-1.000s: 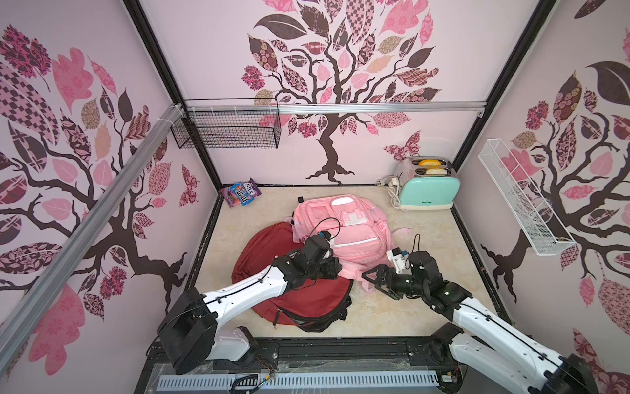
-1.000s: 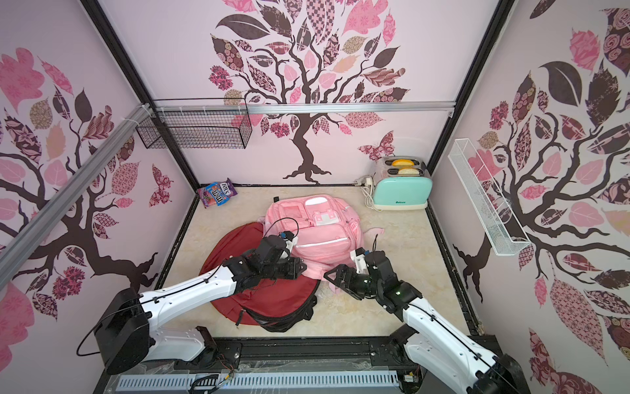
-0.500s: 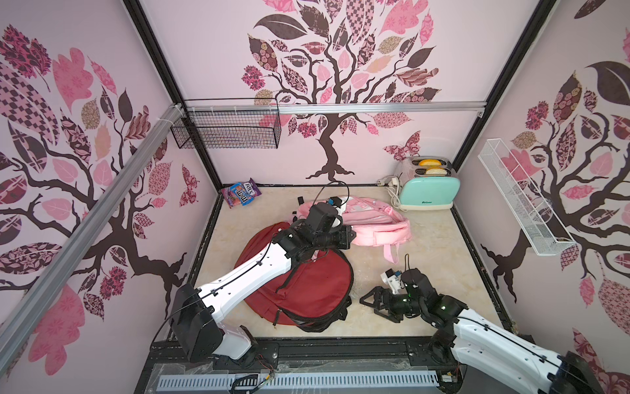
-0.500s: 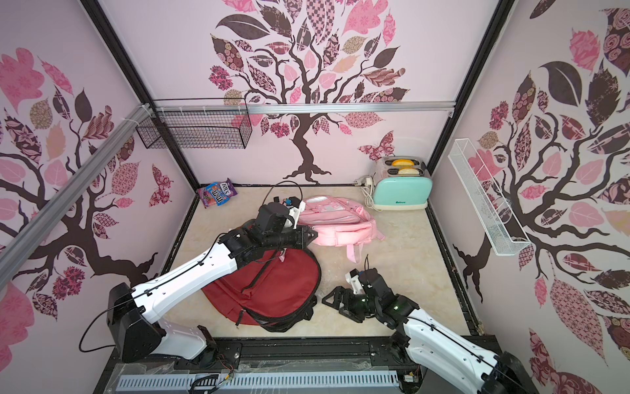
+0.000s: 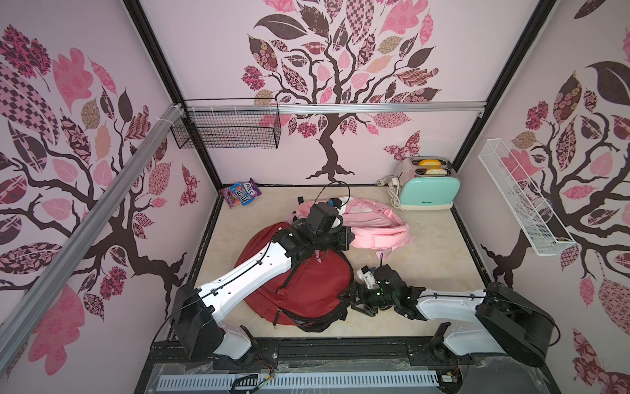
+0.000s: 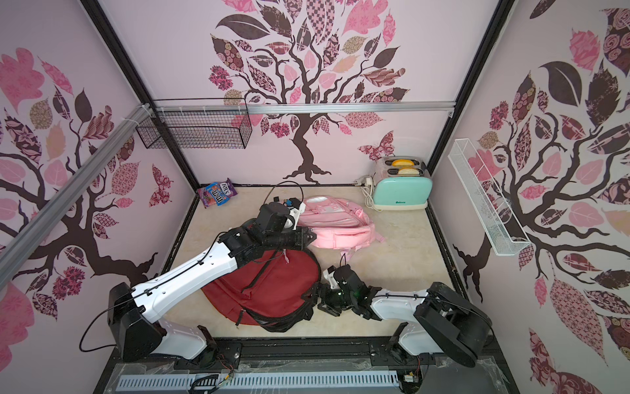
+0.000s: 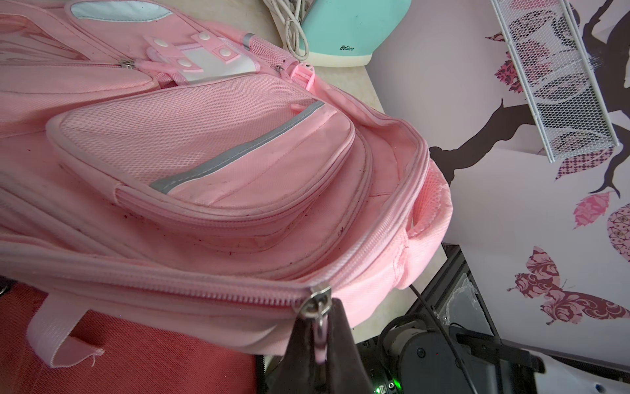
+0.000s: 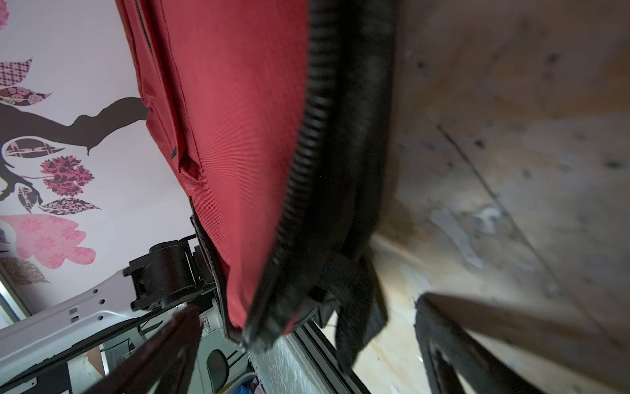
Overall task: Zip up the backpack
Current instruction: Move the backpack to the center of the board.
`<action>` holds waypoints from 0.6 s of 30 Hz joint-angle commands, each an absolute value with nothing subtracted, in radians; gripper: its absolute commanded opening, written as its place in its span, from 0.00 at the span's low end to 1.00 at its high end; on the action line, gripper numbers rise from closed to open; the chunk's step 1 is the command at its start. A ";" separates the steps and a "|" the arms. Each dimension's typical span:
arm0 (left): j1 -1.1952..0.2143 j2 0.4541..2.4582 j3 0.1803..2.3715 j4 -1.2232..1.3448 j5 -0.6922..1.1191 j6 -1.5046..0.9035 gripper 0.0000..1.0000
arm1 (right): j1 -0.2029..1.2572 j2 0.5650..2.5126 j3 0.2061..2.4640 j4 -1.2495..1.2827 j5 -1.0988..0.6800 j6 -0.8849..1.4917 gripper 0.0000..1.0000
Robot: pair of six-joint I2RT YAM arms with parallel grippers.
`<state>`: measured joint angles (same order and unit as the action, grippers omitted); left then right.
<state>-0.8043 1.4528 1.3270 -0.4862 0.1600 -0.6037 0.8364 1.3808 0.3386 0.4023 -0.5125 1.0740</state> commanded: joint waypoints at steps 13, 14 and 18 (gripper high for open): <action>-0.772 1.397 1.411 -0.473 0.126 -0.543 0.00 | 0.811 1.808 0.335 1.050 -0.457 1.251 0.00; -0.773 1.384 1.408 -0.485 0.112 -0.537 0.00 | 0.779 1.781 0.321 0.994 -0.451 1.239 0.00; -0.773 1.330 1.393 -0.524 0.059 -0.519 0.00 | 0.640 1.579 0.274 0.713 -0.404 1.155 0.00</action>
